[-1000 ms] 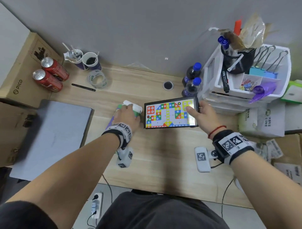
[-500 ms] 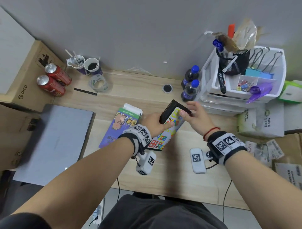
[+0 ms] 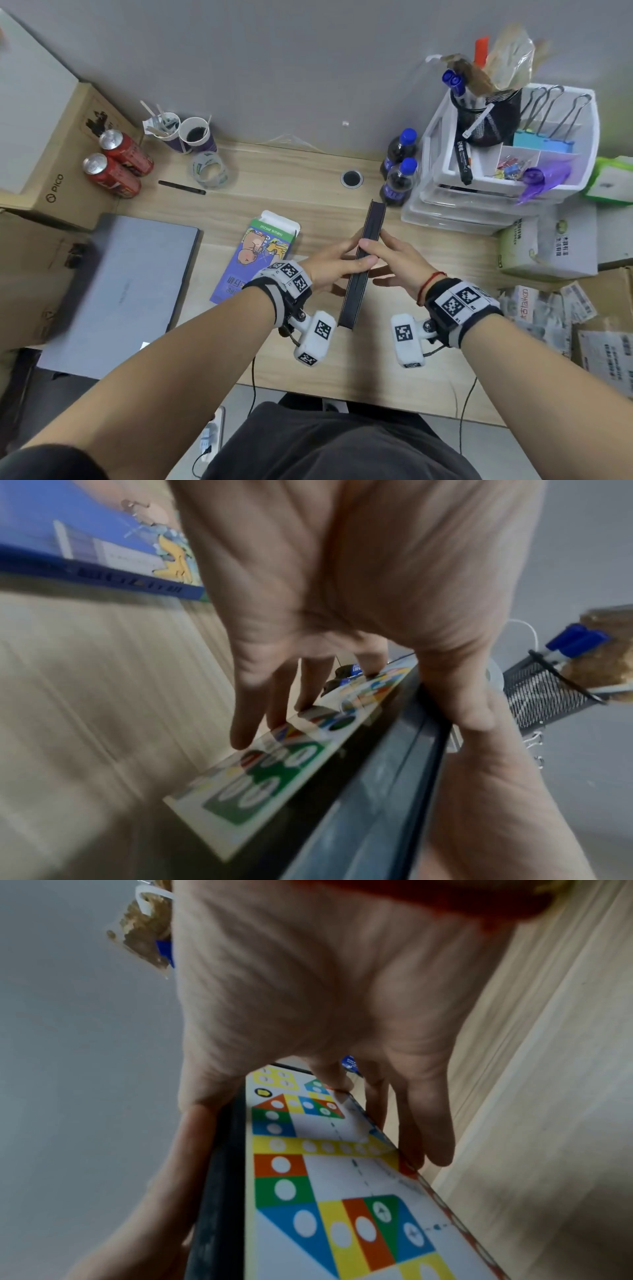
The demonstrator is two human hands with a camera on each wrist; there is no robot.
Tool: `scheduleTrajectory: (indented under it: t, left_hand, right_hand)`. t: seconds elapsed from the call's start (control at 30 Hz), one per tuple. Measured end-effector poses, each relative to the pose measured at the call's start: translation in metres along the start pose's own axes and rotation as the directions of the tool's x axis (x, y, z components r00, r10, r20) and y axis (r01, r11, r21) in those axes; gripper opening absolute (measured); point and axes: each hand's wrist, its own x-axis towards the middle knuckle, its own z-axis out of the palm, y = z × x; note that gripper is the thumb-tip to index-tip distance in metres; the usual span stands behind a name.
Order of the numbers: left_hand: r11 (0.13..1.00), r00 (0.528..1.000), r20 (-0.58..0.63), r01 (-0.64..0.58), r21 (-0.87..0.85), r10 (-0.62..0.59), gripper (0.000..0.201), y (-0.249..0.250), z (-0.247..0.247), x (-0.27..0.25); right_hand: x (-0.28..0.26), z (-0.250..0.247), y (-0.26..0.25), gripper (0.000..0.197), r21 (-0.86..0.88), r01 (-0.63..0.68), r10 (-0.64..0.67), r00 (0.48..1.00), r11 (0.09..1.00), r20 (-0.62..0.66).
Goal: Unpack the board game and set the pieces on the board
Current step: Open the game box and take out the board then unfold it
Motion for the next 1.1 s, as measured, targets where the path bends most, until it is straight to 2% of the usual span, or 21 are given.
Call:
scheduleTrajectory:
  t: [0.17,0.33,0.43,0.5,0.57,0.63,0.7,0.77,0.83,0.93,1.03,1.1]
  left_hand:
    - [0.997,0.999,0.047,0.014,-0.079,-0.010,0.054,-0.005,0.005,-0.001]
    - [0.997,0.998,0.058,0.039,-0.074,-0.034,0.058,-0.004,0.009,-0.002]
    - [0.981,0.999,0.000,0.041,-0.189,-0.042,0.065,-0.006,0.001,-0.003]
    - [0.970,0.999,-0.051,0.000,-0.244,-0.013,0.052,-0.006,-0.005,-0.003]
    - [0.970,0.995,-0.101,-0.016,-0.244,-0.009,0.039,-0.002,-0.006,-0.004]
    - [0.969,0.987,-0.155,0.005,-0.245,-0.044,0.033,-0.003,-0.005,0.000]
    - [0.967,0.971,-0.228,0.018,-0.253,-0.077,0.032,-0.008,-0.009,0.005]
    - [0.983,0.949,-0.303,0.034,-0.181,-0.088,0.038,-0.023,-0.017,0.014]
    - [0.992,0.922,-0.370,0.083,-0.098,-0.113,0.044,-0.041,-0.028,0.023]
    - [0.988,0.876,-0.480,0.114,0.106,-0.050,0.035,-0.051,-0.032,0.021]
    - [0.906,0.801,-0.597,0.232,0.354,0.028,0.046,-0.070,-0.034,0.028]
    - [0.811,0.785,-0.613,0.298,0.504,0.092,0.057,-0.080,-0.034,0.033]
  right_hand:
    - [-0.010,-0.003,0.002,0.037,0.039,0.007,-0.009,0.998,0.999,0.062]
    - [-0.016,-0.005,0.002,0.034,0.062,0.006,-0.010,0.998,0.998,0.065]
    - [-0.017,-0.011,0.006,0.032,0.126,0.004,-0.005,1.000,0.992,0.007]
    - [-0.016,-0.017,0.008,0.031,0.168,-0.014,0.020,0.999,0.986,-0.035]
    - [-0.015,-0.019,0.011,0.025,0.191,-0.038,0.043,0.999,0.981,-0.025]
    - [-0.012,-0.015,0.014,0.017,0.249,-0.078,0.090,0.995,0.965,-0.038]
    - [-0.006,-0.013,0.019,0.012,0.306,-0.100,0.142,0.982,0.947,-0.121]
    - [-0.001,-0.018,0.027,0.013,0.270,-0.080,0.144,0.963,0.960,-0.227]
    - [0.001,-0.024,0.037,0.016,0.157,-0.069,0.111,0.954,0.985,-0.277]
    - [0.001,-0.033,0.053,0.019,0.040,-0.118,0.124,0.938,0.992,-0.323]
    - [0.005,-0.038,0.068,0.020,-0.011,-0.145,0.132,0.931,0.989,-0.341]
    - [0.007,-0.040,0.074,0.021,-0.016,-0.152,0.137,0.927,0.988,-0.349]
